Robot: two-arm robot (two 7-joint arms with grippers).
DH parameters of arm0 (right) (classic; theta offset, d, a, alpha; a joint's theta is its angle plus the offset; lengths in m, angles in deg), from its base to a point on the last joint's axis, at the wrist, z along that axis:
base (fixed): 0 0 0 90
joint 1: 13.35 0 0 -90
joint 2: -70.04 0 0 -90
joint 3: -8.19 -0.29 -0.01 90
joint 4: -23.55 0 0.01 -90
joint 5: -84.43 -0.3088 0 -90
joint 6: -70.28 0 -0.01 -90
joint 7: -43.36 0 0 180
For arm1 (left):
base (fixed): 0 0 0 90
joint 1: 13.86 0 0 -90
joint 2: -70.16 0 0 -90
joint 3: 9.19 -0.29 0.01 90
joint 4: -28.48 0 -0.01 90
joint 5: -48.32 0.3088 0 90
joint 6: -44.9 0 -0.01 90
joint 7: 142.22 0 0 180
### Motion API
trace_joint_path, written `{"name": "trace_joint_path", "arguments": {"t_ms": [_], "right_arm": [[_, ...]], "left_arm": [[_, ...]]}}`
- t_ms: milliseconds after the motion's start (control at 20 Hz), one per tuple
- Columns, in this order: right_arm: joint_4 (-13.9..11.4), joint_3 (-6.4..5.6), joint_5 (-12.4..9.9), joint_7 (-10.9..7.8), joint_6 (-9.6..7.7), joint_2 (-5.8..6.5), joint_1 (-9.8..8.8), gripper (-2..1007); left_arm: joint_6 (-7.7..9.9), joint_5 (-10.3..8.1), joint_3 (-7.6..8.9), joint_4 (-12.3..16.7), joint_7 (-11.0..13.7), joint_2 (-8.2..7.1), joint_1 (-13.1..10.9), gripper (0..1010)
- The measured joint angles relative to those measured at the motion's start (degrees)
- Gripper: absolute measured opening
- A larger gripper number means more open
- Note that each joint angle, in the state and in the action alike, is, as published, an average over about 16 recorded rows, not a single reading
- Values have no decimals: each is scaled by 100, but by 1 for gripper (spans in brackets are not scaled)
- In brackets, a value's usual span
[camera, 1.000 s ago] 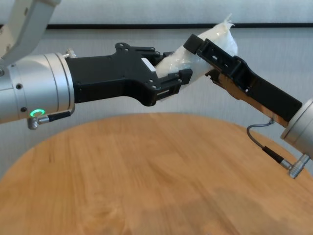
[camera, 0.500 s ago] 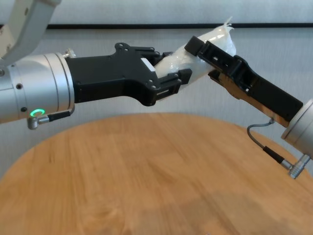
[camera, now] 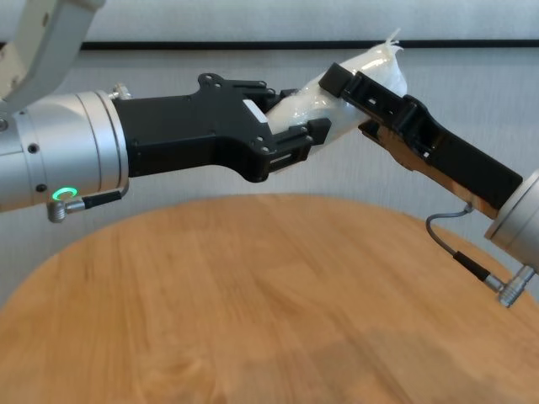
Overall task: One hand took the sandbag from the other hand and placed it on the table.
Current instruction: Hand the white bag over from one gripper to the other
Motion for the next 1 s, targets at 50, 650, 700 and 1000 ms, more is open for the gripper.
{"name": "trace_joint_path", "arguments": {"t_ms": [50, 650, 700, 1000], "right_arm": [[0, 0, 0, 0, 0, 0, 0, 599], [-4, -4, -4, 0, 4, 1, -4, 599], [-5, -4, -4, 0, 4, 1, -4, 599], [-5, -4, -5, 0, 4, 1, -4, 599]], "left_arm": [[0, 0, 0, 0, 0, 0, 0, 411], [0, 0, 0, 1, 0, 0, 0, 411], [0, 0, 0, 1, 0, 0, 0, 411], [0, 0, 0, 1, 0, 0, 0, 411]]}}
